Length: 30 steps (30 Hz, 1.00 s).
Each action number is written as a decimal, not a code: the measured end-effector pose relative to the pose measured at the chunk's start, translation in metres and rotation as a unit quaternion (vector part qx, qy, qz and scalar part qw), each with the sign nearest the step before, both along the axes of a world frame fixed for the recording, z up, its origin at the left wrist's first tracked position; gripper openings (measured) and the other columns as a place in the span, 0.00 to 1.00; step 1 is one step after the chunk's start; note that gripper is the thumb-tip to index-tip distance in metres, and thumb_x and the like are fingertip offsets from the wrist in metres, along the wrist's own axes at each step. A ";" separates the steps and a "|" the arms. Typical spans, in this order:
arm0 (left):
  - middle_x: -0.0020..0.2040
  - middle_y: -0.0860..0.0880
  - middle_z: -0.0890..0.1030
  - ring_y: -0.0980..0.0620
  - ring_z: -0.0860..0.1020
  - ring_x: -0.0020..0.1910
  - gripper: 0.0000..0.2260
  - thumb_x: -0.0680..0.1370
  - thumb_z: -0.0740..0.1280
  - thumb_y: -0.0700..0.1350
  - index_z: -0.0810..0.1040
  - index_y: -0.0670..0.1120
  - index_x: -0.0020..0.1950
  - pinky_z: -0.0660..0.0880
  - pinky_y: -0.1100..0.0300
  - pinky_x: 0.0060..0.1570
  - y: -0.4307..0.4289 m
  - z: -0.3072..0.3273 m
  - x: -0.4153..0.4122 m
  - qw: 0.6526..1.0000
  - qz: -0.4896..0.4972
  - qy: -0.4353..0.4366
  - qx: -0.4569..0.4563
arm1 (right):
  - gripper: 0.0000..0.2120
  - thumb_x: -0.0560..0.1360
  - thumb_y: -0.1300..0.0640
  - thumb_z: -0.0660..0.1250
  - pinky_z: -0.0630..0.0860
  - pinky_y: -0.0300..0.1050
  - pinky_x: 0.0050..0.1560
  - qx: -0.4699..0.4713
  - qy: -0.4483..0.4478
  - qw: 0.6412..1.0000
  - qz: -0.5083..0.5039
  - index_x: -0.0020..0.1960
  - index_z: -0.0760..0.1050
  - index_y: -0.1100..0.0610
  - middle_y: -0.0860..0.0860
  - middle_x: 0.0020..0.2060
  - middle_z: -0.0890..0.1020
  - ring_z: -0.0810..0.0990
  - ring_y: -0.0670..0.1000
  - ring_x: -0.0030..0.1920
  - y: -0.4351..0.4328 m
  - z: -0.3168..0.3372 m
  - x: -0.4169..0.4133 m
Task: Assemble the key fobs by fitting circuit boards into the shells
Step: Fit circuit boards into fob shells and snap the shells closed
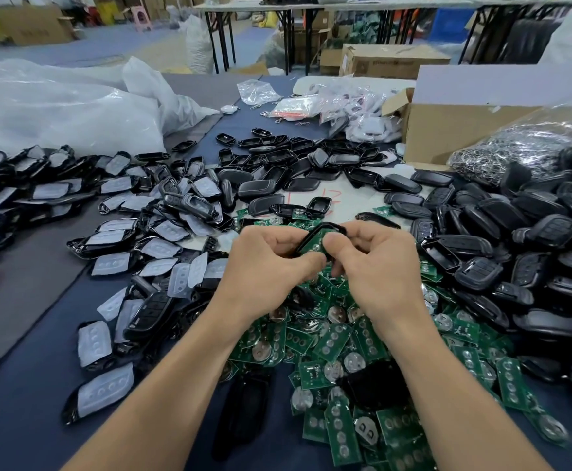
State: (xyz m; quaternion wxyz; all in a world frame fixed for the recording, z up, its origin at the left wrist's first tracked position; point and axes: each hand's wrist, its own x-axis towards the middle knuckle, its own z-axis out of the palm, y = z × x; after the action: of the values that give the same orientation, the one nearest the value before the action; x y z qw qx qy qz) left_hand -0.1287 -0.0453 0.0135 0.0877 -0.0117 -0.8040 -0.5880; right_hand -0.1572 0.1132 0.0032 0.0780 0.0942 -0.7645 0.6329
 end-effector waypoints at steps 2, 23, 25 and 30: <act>0.35 0.49 0.87 0.48 0.86 0.34 0.08 0.74 0.77 0.39 0.89 0.53 0.45 0.83 0.56 0.36 0.000 -0.001 0.000 1.000 0.000 -0.003 0.002 | 0.09 0.76 0.57 0.74 0.69 0.32 0.28 0.004 0.007 1.000 0.008 0.38 0.84 0.49 0.44 0.26 0.82 0.76 0.42 0.25 -0.002 -0.001 0.001; 0.38 0.47 0.88 0.50 0.85 0.30 0.11 0.78 0.73 0.34 0.86 0.43 0.59 0.81 0.60 0.33 -0.031 0.004 -0.013 0.979 0.141 -0.048 0.141 | 0.14 0.77 0.53 0.72 0.70 0.34 0.25 0.134 0.009 0.991 0.027 0.60 0.82 0.40 0.37 0.37 0.86 0.72 0.42 0.22 -0.023 0.014 0.005; 0.38 0.46 0.88 0.50 0.84 0.30 0.06 0.79 0.71 0.34 0.86 0.43 0.52 0.81 0.60 0.33 -0.046 0.006 -0.015 0.959 0.204 -0.035 0.195 | 0.11 0.77 0.55 0.72 0.71 0.31 0.27 0.169 0.005 0.985 0.048 0.57 0.84 0.43 0.39 0.39 0.86 0.75 0.42 0.24 -0.039 0.020 -0.004; 0.36 0.46 0.85 0.50 0.81 0.27 0.02 0.78 0.68 0.33 0.81 0.38 0.47 0.79 0.60 0.31 -0.078 0.009 -0.018 0.897 0.320 0.033 0.301 | 0.10 0.77 0.59 0.69 0.75 0.30 0.46 0.257 0.011 0.961 0.097 0.55 0.87 0.51 0.45 0.46 0.87 0.82 0.43 0.43 -0.097 0.028 -0.037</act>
State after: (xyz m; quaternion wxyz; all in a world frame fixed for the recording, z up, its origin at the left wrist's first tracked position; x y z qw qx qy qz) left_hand -0.1470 -0.1228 0.0220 0.2973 0.2539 -0.5453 -0.7415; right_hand -0.1941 0.0164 0.0311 -0.0021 0.1923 -0.8877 0.4184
